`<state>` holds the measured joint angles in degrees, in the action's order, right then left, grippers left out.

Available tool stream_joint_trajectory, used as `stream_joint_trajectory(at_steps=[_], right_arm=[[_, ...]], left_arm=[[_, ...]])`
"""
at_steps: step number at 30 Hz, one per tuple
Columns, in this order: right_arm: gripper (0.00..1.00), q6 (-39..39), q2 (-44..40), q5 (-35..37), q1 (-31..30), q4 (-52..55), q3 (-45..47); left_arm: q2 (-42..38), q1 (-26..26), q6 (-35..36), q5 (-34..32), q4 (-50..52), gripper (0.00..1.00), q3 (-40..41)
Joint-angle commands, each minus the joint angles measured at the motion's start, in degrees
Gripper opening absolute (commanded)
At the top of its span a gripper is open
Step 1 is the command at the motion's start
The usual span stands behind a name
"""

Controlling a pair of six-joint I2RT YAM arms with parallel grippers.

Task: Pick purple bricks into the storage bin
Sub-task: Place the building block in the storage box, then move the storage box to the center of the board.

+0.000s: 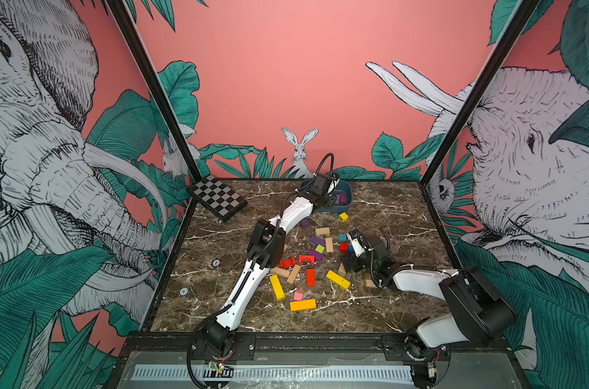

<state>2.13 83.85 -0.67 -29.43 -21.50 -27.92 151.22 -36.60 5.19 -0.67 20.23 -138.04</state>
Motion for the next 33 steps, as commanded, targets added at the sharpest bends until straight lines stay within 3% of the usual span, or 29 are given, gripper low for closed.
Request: stream_joint_trajectory(at_steps=[1, 9, 12, 13, 16, 18, 23, 29, 33], right_arm=[[0.99, -0.6, 0.4, 0.3, -0.4, 0.2, -0.8], [0.99, -0.7, 0.2, 0.2, -0.4, -0.1, -0.5], [0.99, -0.7, 0.1, 0.2, -0.4, -0.5, -0.4], [0.99, -0.7, 0.1, 0.3, -0.4, -0.5, -0.4], [0.99, -0.1, -1.3, 1.7, -0.1, 0.0, -0.4], [0.99, 0.6, -4.0, 2.6, 0.6, 0.4, -0.8], [0.99, 2.9, -6.1, 1.8, 5.0, 9.8, -10.7], [0.98, 5.1, 4.5, -3.4, 11.4, 17.4, -25.1], [0.92, 8.2, 14.4, -7.1, 15.9, 17.4, -33.6]], left_arm=[[-3.3, 0.0, 1.3, -0.6, 1.0, 0.51, -1.1], [-8.1, 0.0, 3.1, -2.5, 1.5, 0.71, 0.4], [-13.9, -0.1, 3.8, -3.6, 0.1, 0.86, 5.8], [-16.2, 0.1, 3.8, -3.6, -1.0, 0.98, 8.5], [-22.4, 0.8, 2.3, -2.5, 1.0, 0.99, 14.5], [-28.3, 1.3, 1.3, -1.7, 1.5, 0.99, 21.7], [-49.9, 1.5, 0.2, -3.7, -9.3, 0.99, 52.7], [-66.6, 1.2, -2.7, -6.3, -7.5, 0.99, 74.5], [-75.2, 0.8, -5.7, -6.6, -8.4, 0.99, 86.4]])
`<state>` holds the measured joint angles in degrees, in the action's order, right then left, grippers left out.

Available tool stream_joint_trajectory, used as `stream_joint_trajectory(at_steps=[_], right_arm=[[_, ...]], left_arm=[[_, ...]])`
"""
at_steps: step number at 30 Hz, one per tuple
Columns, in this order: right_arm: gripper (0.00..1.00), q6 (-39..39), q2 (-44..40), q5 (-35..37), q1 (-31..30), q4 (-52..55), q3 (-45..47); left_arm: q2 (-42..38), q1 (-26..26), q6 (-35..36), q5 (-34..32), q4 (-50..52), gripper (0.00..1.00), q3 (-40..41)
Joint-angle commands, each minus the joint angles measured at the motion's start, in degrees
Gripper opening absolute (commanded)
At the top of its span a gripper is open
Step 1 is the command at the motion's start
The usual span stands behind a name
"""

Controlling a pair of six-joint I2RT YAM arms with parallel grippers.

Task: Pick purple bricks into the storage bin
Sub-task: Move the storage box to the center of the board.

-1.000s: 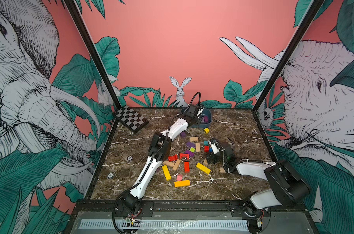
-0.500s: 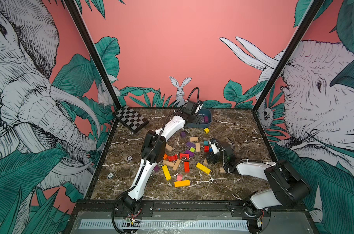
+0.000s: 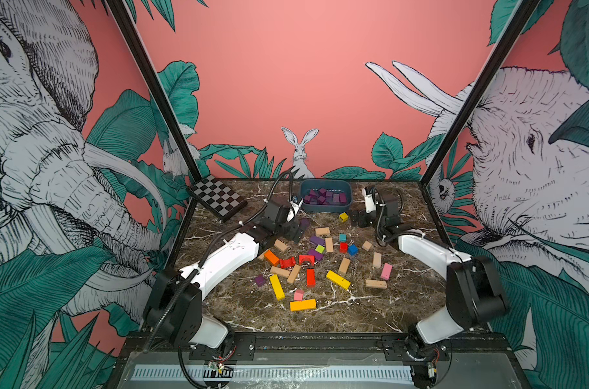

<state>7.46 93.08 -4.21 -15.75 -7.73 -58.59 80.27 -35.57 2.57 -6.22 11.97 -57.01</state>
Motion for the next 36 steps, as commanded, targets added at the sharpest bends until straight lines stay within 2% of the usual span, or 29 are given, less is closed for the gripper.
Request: stream_joint_trajectory(at_steps=[1, 6, 10, 18, 26, 36], right_arm=[[0.90, 3.7, 7.8, -4.3, 3.4, 3.7, -5.4], [0.81, 5.4, 19.2, -8.9, 6.2, 5.9, -16.1], [0.80, 4.0, 22.1, -8.7, 6.5, 6.0, -20.1], [0.80, 4.9, 21.8, -9.1, 7.0, 5.4, -20.7], [0.78, 7.3, 25.4, -10.3, 7.0, 5.9, -26.8], [0.69, 7.4, 40.2, -11.1, 5.7, 16.2, -47.0]], left_arm=[[-6.3, -0.5, -3.8, -1.2, -0.9, 0.99, 8.1], [-12.8, -1.3, -6.0, -2.8, -3.9, 0.99, 19.0], [-15.5, -1.7, -6.9, -2.5, -6.9, 0.99, 24.9], [-21.7, -2.0, -8.1, -3.7, -6.8, 0.99, 30.0], [-24.5, -2.0, -9.1, -3.6, -7.5, 0.99, 33.6], [-27.8, -2.0, -8.1, -1.0, -8.7, 0.99, 35.8]])
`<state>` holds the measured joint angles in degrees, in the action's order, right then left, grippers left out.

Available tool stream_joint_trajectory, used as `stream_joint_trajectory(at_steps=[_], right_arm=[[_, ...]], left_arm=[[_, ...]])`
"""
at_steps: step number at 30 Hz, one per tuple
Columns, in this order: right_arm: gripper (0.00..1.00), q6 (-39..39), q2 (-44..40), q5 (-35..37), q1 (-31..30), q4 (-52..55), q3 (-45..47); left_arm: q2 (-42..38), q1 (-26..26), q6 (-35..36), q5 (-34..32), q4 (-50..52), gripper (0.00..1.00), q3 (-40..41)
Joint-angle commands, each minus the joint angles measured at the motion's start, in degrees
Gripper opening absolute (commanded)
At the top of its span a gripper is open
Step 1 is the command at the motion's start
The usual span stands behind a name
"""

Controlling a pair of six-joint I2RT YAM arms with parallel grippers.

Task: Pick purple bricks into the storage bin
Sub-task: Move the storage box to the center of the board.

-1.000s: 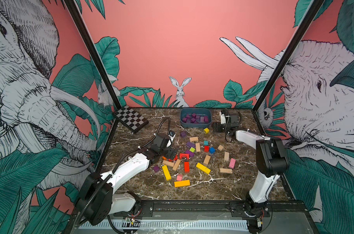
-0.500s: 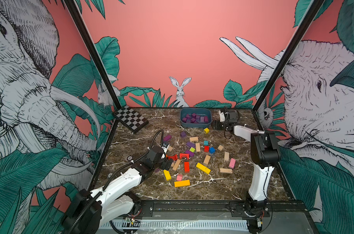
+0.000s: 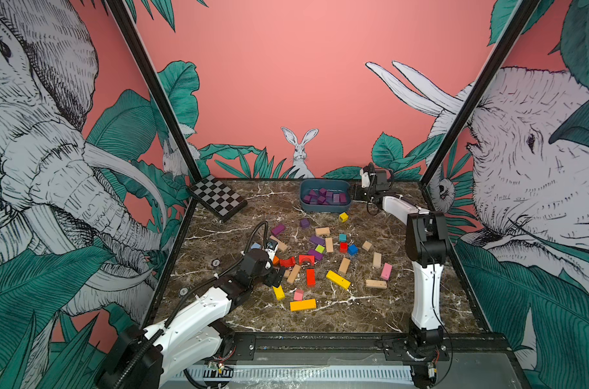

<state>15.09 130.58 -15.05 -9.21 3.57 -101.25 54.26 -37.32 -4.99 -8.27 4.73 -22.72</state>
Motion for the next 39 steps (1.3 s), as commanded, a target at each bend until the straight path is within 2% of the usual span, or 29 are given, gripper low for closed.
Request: stream_joint_trajectory(at_steps=[1, 6, 11, 20, 24, 28, 35, 37, 39], right_arm=[[0.67, -0.5, 3.8, -0.2, -1.0, 6.0, -6.1], [0.51, -1.0, 7.9, 0.3, -1.9, 10.1, -12.3], [0.35, -1.9, 7.4, 1.8, -3.0, 9.9, -11.1], [0.11, -1.5, 2.4, 2.5, -4.5, 6.9, -2.7], [0.03, 3.0, -2.1, 8.7, -6.4, 6.3, 3.1], [0.00, 9.8, -6.5, 12.6, -8.0, 3.1, 10.1], [0.00, 15.9, -11.4, 17.2, -10.5, -0.3, 19.2], [0.06, 17.6, -13.0, 18.0, -10.8, -1.7, 21.5], [0.07, 17.9, -14.5, 19.3, -10.9, -2.1, 22.7]], left_arm=[[-2.1, -0.3, -0.5, 1.0, -1.6, 0.99, 1.8], [-2.8, -0.3, -0.3, 1.3, -2.4, 0.99, 2.4], [-2.5, -0.3, -0.2, 1.2, -2.5, 0.99, 2.4], [-3.1, -0.3, -0.2, 1.1, -2.7, 0.99, 2.8], [-3.3, -0.3, -0.3, 0.9, -2.7, 0.99, 2.9], [-3.3, -0.3, -0.3, 0.8, -2.8, 0.99, 2.8], [-3.7, -0.3, -0.3, 1.0, -2.8, 0.99, 3.1], [-3.7, -0.3, -0.3, 1.0, -2.9, 0.99, 3.0], [-3.7, -0.3, -0.3, 1.1, -2.9, 0.99, 3.0]])
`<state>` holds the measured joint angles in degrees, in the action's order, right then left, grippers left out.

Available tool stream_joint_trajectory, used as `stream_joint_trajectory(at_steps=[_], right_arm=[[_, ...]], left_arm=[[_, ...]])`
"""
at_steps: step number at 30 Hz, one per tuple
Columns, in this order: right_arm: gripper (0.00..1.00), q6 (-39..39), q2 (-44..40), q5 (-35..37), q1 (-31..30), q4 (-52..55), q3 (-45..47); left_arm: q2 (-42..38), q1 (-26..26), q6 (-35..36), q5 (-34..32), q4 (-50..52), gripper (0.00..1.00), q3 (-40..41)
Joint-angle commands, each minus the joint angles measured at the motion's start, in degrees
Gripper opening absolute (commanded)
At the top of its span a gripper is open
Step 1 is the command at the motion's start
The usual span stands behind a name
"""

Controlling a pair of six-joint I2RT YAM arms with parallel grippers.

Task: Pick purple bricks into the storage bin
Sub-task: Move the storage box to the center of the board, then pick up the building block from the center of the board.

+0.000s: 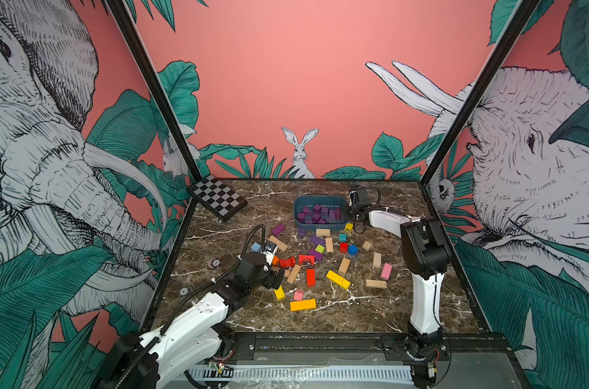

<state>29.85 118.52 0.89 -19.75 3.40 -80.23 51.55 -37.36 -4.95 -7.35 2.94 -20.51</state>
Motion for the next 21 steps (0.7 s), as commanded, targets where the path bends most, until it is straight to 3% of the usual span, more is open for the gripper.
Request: stream_joint_trajectory(at_steps=[1, 7, 10, 15, 21], right_arm=[[0.08, 2.5, -3.4, 4.4, -0.5, -1.6, 1.8], [0.35, -9.6, -7.9, 6.6, -1.7, 7.4, -4.4], [0.44, -17.0, -10.6, 5.6, -3.8, 11.9, -7.1], [0.46, -22.6, -12.1, -0.8, -8.8, 19.7, -9.9], [0.46, -15.3, -12.1, -3.7, -16.8, 17.2, -5.7]], left_arm=[[-1.0, -0.3, -0.4, 0.1, -1.1, 0.99, 0.8], [-1.1, -0.3, -0.2, 0.4, -1.2, 0.99, 0.8], [-1.3, -0.3, -0.1, 0.6, -1.2, 0.99, 0.9], [-2.0, -0.2, -0.1, 0.7, -1.6, 0.99, 1.4], [-2.0, -0.3, 0.1, 1.3, -1.8, 0.99, 1.4]])
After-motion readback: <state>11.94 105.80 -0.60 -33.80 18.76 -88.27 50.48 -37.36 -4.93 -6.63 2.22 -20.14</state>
